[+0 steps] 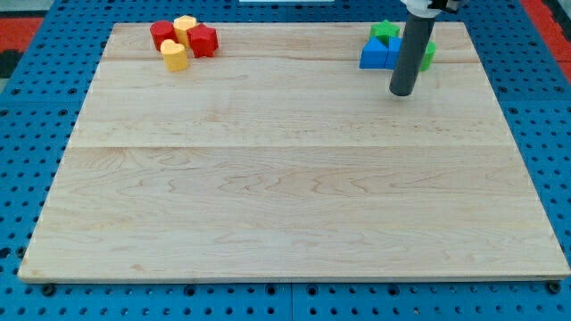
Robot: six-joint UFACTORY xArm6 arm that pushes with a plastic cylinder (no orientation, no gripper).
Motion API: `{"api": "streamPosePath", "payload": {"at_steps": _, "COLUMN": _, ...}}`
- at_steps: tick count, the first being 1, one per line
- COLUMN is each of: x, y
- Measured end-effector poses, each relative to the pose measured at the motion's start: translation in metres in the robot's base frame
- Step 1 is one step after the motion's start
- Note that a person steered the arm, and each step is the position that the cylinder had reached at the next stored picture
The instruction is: Keep your arm at the top right corner
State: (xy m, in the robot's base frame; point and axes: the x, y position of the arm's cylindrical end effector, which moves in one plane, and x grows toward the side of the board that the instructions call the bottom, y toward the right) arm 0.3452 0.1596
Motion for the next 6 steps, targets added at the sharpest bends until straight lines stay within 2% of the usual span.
{"api": "streamPosePath", "payload": {"at_steps": 1, "x": 0.0, "y": 0.0}}
{"api": "streamPosePath", "payload": {"at_steps": 2, "x": 0.002, "y": 0.039}}
{"api": "streamPosePath", "payload": {"at_steps": 3, "x": -0.006, "y": 0.146}}
{"api": "streamPosePath", "payload": {"at_steps": 4, "x": -0.081, "y": 0.147}}
{"api": "streamPosePath", "payload": {"at_steps": 5, "x": -0.145, "y": 0.089}}
{"api": "streamPosePath", "payload": {"at_steps": 6, "x": -0.153, "y": 0.03}}
